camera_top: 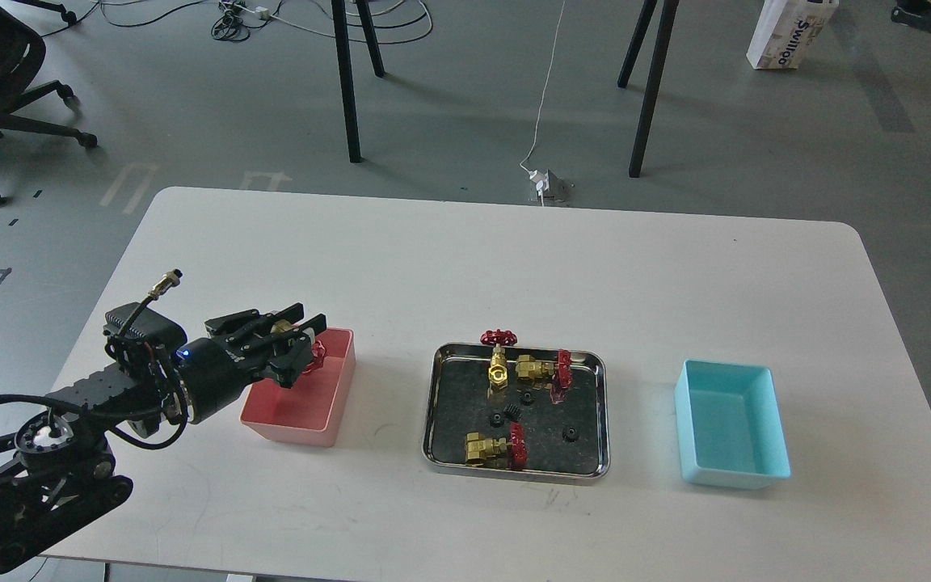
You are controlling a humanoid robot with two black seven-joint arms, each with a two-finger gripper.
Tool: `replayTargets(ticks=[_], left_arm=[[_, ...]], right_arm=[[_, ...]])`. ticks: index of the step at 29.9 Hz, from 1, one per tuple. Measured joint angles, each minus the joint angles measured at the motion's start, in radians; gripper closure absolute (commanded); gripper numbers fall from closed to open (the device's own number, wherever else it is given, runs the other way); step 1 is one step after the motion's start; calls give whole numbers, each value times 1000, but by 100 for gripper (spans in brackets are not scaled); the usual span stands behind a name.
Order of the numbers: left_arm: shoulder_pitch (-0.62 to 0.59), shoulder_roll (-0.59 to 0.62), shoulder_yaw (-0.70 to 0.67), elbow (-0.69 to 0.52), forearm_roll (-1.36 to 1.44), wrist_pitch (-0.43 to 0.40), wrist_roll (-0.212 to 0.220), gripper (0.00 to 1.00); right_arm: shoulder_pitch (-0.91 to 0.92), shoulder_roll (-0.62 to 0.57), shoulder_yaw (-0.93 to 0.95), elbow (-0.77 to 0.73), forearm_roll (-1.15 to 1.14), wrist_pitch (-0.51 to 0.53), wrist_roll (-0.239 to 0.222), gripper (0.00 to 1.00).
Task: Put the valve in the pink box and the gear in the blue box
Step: 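Carry the valve with the left gripper over the pink box and release, then withdraw the left arm and bring the right gripper toward the tray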
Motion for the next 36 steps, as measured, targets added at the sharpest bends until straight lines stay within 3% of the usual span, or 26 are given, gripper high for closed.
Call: replayTargets(ticks=[1, 2, 3, 8, 12, 18, 20, 23, 27, 36], left_arm=[[3, -3, 0, 3, 0, 3, 2, 63], [5, -7, 0, 5, 0, 5, 4, 39], [7, -11, 0, 7, 0, 6, 5, 22], [10, -32, -7, 41, -4, 9, 5, 22], [11, -33, -11, 60, -23, 9, 1, 14], [-28, -30, -72, 62, -251, 13, -4, 10], [-81, -29, -128, 62, -384, -14, -4, 10], [-199, -29, -215, 86, -635, -119, -4, 10], [-391, -30, -267, 198, -902, -261, 1, 10], [-760, -130, -267, 517, -982, -425, 4, 9]], right_arm=[[1, 1, -1, 0, -7, 1, 0, 1], [2, 2, -4, 1, -18, 2, 0, 1], [5, 4, -8, 4, -30, 5, 0, 1], [28, 28, -47, 31, -95, 15, 0, 1], [36, 34, -105, 99, -144, 17, 0, 1], [24, 35, -267, 394, -349, 42, 2, 1], [21, 34, -349, 502, -439, 62, 5, 1], [19, 26, -472, 633, -564, 118, 20, 1], [14, 12, -571, 742, -727, 216, 33, 1], [-100, 48, -683, 799, -1051, 232, 70, 1]])
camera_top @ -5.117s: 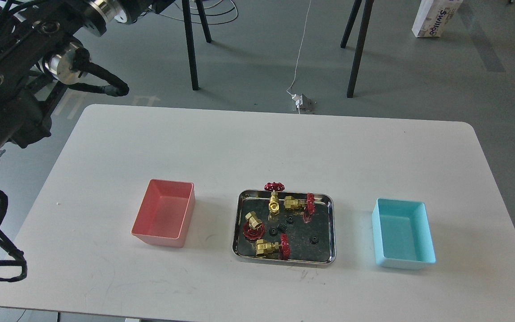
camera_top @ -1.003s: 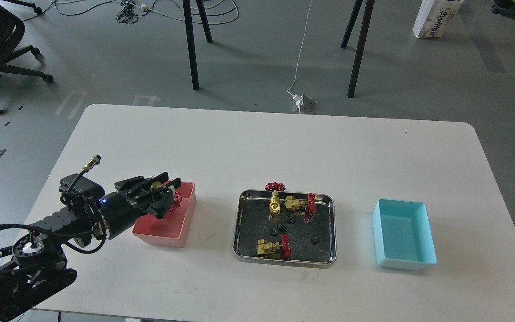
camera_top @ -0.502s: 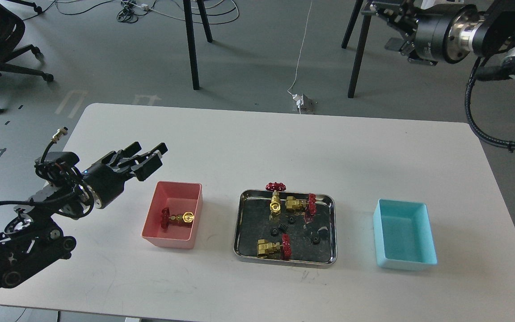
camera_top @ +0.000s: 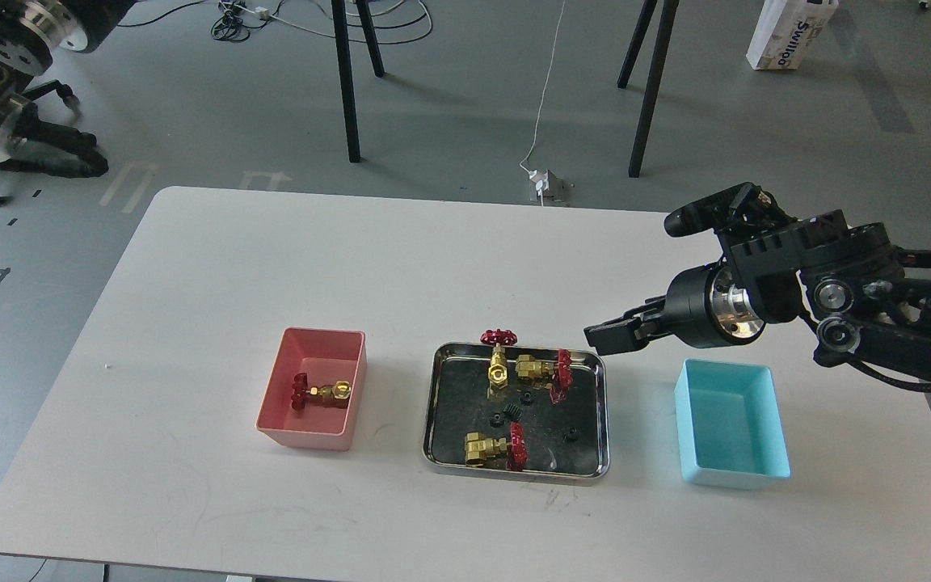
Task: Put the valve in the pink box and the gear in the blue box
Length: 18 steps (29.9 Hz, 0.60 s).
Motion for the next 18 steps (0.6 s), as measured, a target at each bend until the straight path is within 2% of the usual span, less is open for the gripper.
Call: replayTargets(ticks=[5, 10, 18], left_arm=[[-84, -35, 0, 31, -8, -15, 8, 9], [-86, -55, 48, 26, -2, -54, 28, 9], [-92, -93, 101, 24, 0, -58, 25, 9]], right_arm=[[-103, 91, -39, -13, -150, 0, 1, 1], [-166, 160, -46, -49, -240, 0, -7, 1], [-170, 256, -42, -148, -287, 0, -8, 3]])
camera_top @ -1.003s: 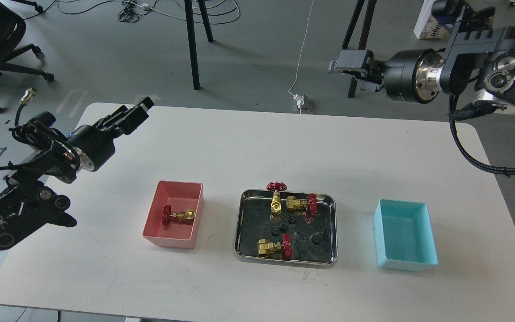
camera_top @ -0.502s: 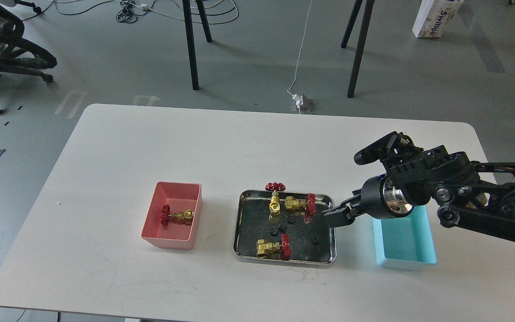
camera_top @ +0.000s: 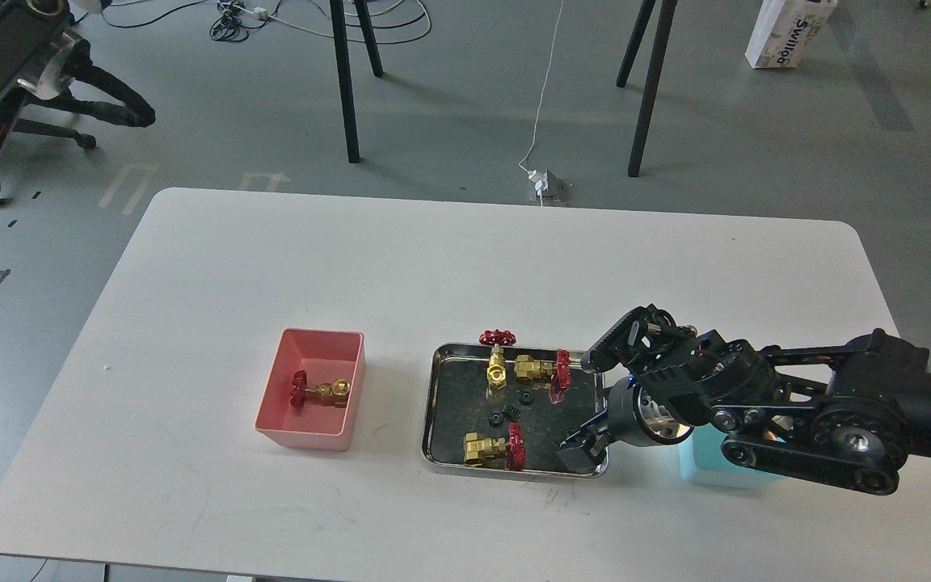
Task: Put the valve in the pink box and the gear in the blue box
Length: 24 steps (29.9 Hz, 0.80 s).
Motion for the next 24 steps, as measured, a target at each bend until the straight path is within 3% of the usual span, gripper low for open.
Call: replayTargets(ticks=[11, 24], left_arm=[[-1, 0, 2, 6, 0, 1, -2, 9], [-3, 3, 2, 11, 0, 1, -4, 9]], right_arm=[[-39, 108, -8, -67, -95, 0, 10, 13], [-55, 150, -13, -144, -125, 0, 28, 13]])
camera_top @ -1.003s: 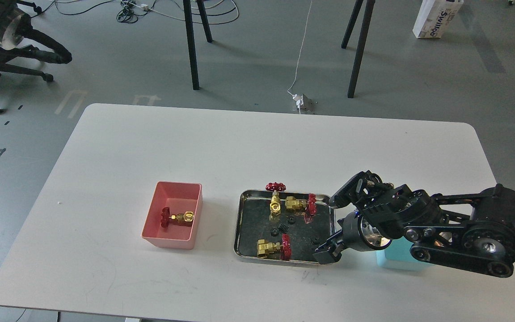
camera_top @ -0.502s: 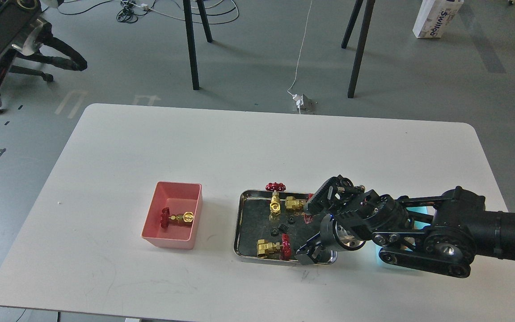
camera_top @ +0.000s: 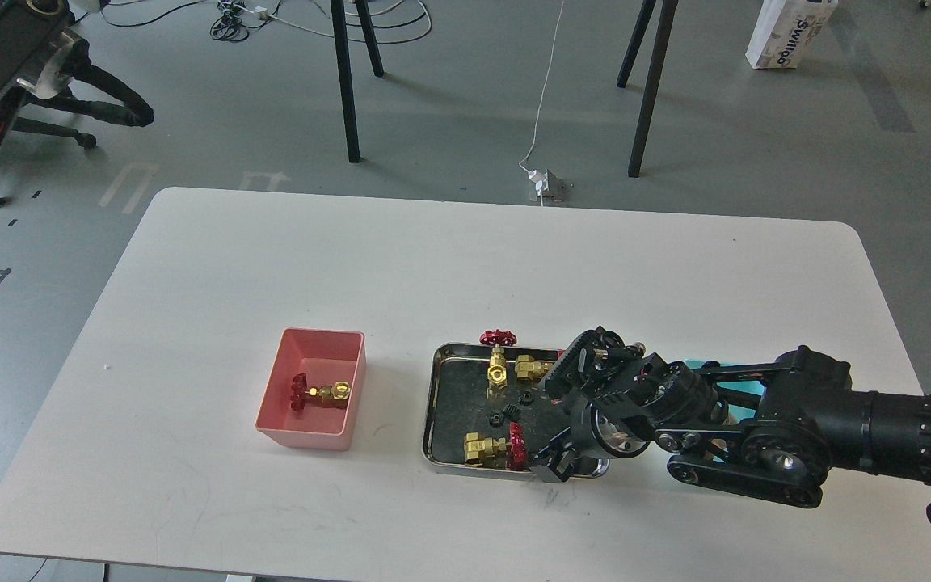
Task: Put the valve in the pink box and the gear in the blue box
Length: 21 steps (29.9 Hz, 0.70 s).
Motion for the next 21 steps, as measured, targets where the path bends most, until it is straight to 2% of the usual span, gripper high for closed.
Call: replayTargets(ticks=[4, 9, 13, 21], left_arm=[[0, 2, 0, 0, 0, 0, 0, 9], [0, 5, 1, 2, 1, 0, 0, 9], [1, 6, 1, 2, 1, 0, 1, 9], [1, 6, 2, 2, 1, 0, 2, 9]], right_arm=[[-1, 0, 0, -1, 0, 0, -1, 16], [1, -1, 1, 3, 2, 0, -2, 28], [2, -1, 1, 4, 2, 0, -10, 33], [3, -11, 3, 26, 6, 0, -31, 37]])
